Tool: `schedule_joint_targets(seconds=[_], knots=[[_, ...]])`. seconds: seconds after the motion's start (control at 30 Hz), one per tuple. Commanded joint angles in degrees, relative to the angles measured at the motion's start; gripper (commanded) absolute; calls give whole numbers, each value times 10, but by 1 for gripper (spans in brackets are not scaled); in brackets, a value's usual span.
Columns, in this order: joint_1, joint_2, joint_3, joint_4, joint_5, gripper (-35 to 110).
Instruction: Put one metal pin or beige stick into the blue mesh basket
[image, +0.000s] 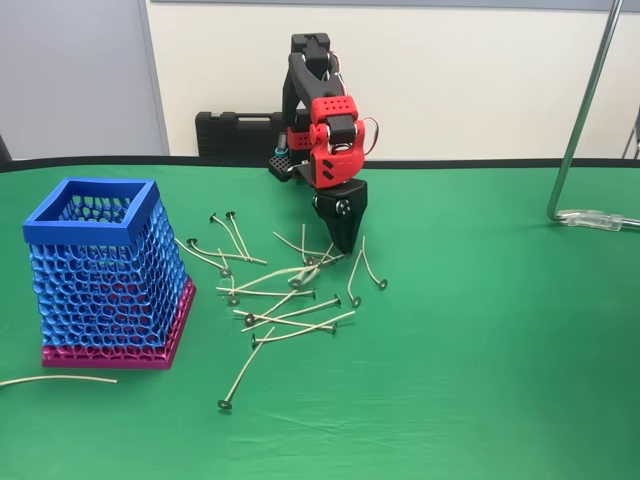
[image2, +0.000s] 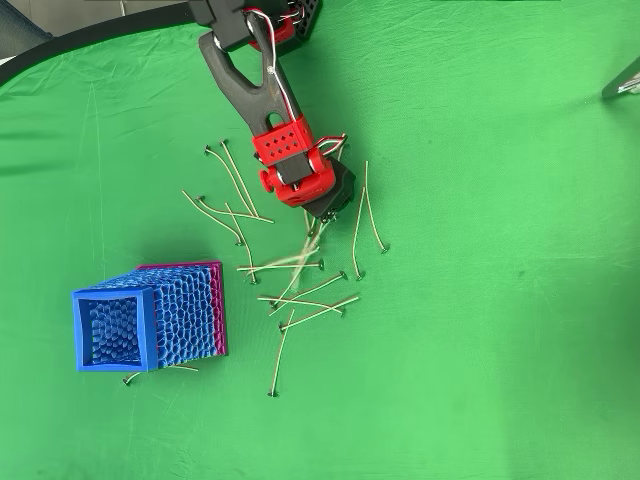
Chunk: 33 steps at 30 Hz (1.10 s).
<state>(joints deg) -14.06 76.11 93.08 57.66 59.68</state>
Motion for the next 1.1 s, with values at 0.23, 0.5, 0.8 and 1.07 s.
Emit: schedule_joint_targets(seconds=[0.23,0.5,0.8,1.07], knots=[[3,18,5,2,3,1],[-1,73,-17,57,-14,1],[3,162,-46,78,-95,1],[16,197,-92,79,-215,1]])
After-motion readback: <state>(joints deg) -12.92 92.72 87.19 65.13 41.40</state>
